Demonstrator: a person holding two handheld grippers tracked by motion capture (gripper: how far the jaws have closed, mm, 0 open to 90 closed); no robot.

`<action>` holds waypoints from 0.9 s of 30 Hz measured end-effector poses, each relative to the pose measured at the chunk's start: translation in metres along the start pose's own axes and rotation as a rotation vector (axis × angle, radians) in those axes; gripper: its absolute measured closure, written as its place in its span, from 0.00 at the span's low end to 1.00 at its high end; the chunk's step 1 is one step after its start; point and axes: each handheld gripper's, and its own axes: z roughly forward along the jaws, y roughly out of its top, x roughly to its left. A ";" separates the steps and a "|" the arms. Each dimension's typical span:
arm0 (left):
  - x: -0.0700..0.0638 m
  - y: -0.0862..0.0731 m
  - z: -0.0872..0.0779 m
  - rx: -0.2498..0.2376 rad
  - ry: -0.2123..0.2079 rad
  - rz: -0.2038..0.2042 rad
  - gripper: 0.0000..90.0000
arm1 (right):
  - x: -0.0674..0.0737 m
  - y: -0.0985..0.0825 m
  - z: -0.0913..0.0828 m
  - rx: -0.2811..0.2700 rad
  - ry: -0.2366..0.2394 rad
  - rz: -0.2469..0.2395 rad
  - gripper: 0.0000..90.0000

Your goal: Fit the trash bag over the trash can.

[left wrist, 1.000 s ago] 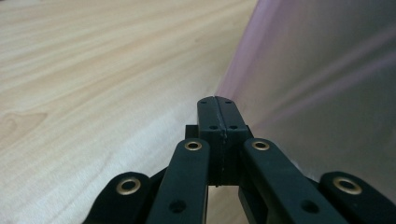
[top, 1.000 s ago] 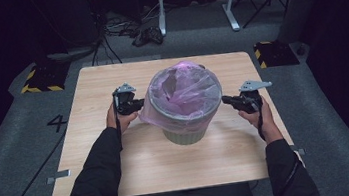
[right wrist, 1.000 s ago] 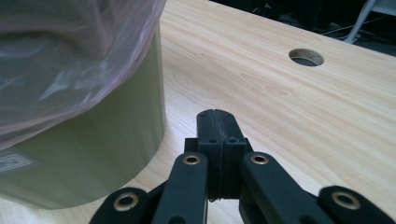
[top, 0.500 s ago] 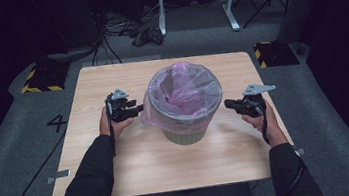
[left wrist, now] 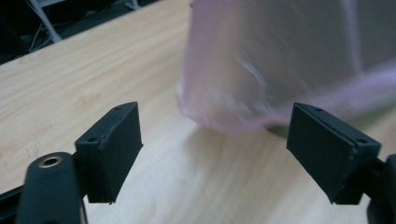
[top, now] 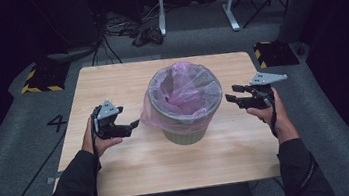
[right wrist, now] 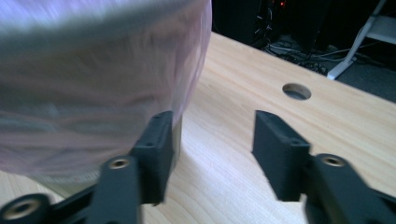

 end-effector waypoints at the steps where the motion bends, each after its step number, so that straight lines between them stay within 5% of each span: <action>1: -0.003 -0.003 -0.002 0.002 -0.012 -0.001 0.19 | 0.001 0.005 -0.002 -0.006 -0.004 0.001 0.46; 4: -0.015 -0.018 -0.004 0.039 -0.028 0.021 0.19 | 0.005 0.017 -0.008 -0.024 -0.014 -0.012 0.36; 14: -0.041 -0.057 0.008 0.182 -0.077 0.056 0.18 | 0.018 0.053 -0.017 -0.072 -0.007 -0.065 0.29; 22: -0.044 -0.069 0.009 0.228 -0.064 0.060 0.18 | 0.033 0.076 -0.010 -0.079 0.020 -0.094 0.31; 27: -0.039 -0.071 0.007 0.208 -0.048 0.028 0.19 | 0.045 0.093 0.005 -0.074 0.039 -0.107 0.34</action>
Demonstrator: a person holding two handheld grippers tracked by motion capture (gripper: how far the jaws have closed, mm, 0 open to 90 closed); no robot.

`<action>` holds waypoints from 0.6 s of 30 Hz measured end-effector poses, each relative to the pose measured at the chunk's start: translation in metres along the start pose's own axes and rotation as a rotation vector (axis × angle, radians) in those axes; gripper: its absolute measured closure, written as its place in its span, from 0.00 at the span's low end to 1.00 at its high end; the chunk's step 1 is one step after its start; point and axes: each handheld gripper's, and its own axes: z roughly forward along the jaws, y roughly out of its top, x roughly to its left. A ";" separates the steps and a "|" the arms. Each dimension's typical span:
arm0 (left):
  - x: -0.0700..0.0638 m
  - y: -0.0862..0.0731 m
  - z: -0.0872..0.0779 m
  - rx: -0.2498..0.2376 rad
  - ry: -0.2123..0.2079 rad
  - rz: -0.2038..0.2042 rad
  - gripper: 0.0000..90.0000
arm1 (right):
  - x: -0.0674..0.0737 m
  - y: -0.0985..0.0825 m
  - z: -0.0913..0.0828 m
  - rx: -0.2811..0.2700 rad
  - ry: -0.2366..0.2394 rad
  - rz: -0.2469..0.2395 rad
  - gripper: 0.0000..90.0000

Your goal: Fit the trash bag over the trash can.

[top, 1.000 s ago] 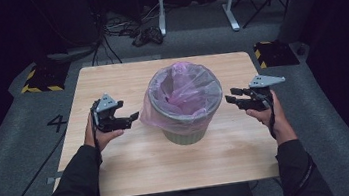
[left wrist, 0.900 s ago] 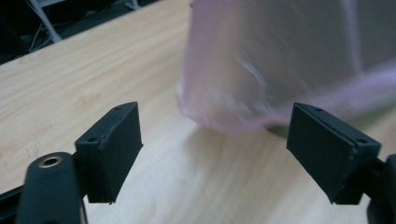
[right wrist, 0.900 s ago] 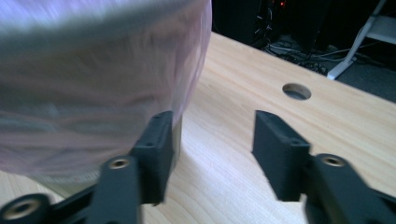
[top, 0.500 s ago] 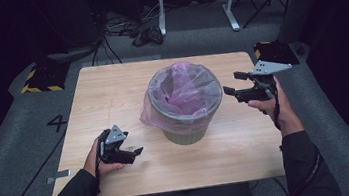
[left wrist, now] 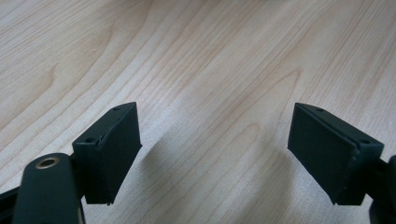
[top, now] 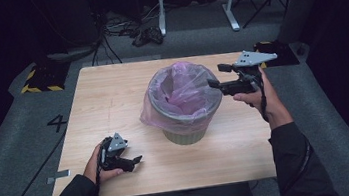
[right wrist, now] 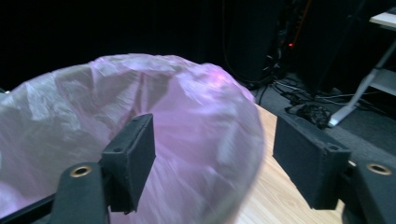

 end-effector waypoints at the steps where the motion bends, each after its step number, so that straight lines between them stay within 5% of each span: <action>1: 0.000 -0.001 0.000 -0.001 -0.001 -0.009 0.19 | 0.002 0.003 0.004 0.008 0.002 -0.008 0.34; 18: 0.003 -0.007 0.002 0.007 0.006 -0.012 0.18 | 0.021 0.021 0.043 0.109 0.057 -0.043 0.33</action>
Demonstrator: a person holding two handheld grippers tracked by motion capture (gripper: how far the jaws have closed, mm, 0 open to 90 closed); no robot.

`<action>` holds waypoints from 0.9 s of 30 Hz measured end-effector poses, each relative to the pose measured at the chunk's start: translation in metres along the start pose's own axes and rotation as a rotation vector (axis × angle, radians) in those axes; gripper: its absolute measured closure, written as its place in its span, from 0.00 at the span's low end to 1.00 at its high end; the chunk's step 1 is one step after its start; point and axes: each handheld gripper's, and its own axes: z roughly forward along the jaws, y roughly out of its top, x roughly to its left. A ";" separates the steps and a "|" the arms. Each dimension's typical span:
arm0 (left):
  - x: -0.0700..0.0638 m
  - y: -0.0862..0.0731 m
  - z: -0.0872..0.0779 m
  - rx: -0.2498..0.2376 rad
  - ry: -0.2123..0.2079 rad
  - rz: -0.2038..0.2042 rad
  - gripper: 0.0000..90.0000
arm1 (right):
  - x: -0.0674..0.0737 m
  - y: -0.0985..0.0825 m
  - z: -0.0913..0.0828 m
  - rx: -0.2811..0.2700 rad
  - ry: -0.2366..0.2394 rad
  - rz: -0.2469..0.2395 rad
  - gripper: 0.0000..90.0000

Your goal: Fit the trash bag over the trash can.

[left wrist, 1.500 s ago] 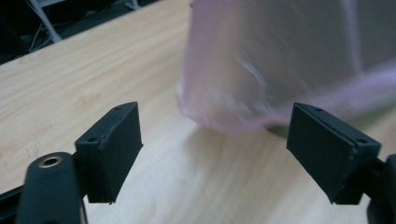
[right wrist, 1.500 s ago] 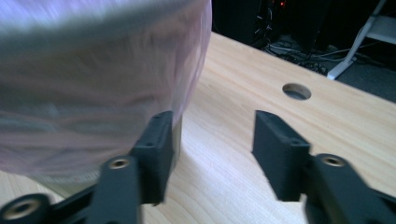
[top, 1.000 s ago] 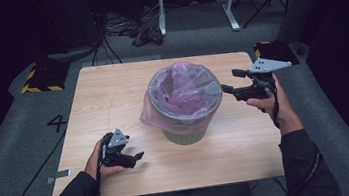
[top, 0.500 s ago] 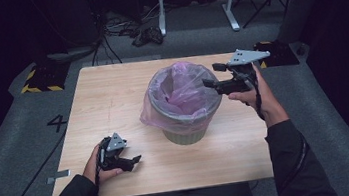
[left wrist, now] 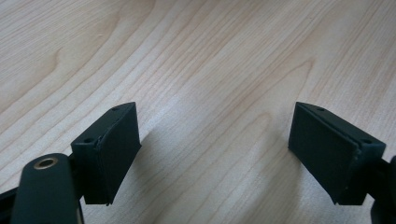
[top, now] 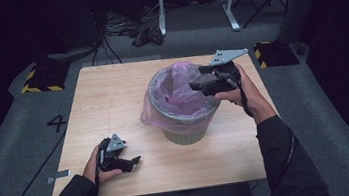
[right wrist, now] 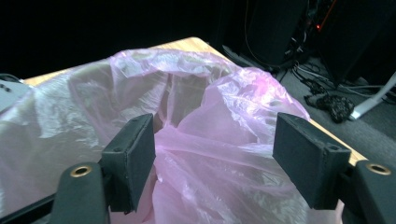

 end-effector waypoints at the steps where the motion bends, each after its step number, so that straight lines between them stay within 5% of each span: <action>1: 0.000 0.000 0.000 -0.001 -0.001 -0.004 0.18 | 0.000 0.000 0.001 0.003 0.005 -0.003 0.33; 10: 0.003 0.000 0.001 0.009 -0.020 -0.018 0.17 | 0.006 0.003 0.011 0.020 0.025 -0.029 0.32; 18: 0.003 0.000 0.001 0.009 -0.023 -0.017 0.17 | 0.006 0.013 0.020 0.080 -0.011 -0.040 0.33; 27: 0.003 0.000 0.001 0.010 -0.024 -0.015 0.17 | 0.012 0.016 0.030 0.176 0.010 -0.141 0.43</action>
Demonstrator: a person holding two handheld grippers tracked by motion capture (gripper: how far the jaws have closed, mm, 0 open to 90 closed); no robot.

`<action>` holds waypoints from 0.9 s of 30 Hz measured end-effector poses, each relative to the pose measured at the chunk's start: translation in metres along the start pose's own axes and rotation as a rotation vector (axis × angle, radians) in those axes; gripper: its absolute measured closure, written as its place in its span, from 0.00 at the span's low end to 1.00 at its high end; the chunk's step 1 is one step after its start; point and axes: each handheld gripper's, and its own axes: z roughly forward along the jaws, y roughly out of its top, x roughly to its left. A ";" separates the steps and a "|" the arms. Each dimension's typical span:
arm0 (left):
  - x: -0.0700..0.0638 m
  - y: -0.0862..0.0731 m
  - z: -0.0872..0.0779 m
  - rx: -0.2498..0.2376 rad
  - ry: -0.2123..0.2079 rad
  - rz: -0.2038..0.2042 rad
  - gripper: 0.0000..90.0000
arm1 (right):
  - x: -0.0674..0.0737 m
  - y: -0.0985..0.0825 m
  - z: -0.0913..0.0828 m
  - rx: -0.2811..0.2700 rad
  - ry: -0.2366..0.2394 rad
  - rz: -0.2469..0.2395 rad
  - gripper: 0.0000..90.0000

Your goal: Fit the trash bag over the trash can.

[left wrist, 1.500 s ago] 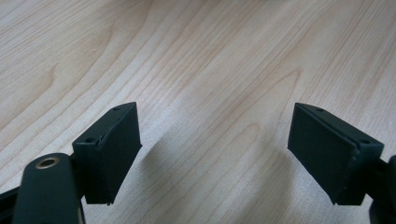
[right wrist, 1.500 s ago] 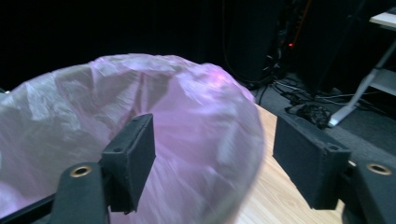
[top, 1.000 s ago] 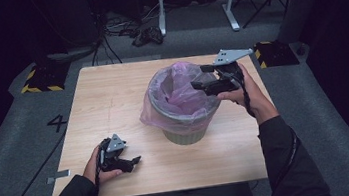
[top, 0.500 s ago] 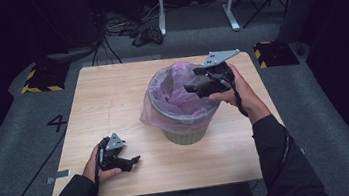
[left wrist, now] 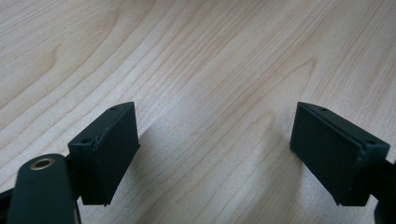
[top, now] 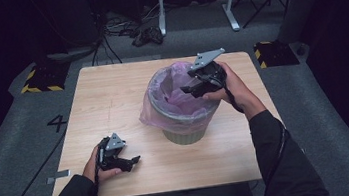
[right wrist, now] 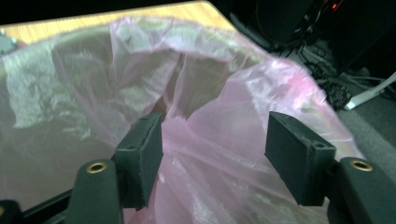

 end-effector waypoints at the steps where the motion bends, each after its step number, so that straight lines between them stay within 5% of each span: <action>1: 0.000 0.000 0.000 0.000 0.001 0.002 0.17 | 0.000 0.000 0.001 0.020 0.012 -0.010 0.43; 11: 0.000 0.000 0.000 0.000 -0.001 0.001 0.17 | 0.002 -0.003 0.018 0.269 0.101 -0.074 0.49; 17: 0.000 0.000 0.000 0.000 -0.002 0.000 0.17 | -0.002 -0.004 0.024 0.344 0.127 -0.043 0.45; 27: 0.000 0.000 0.000 0.000 -0.002 0.000 0.17 | -0.007 -0.003 0.037 0.487 0.110 -0.070 0.38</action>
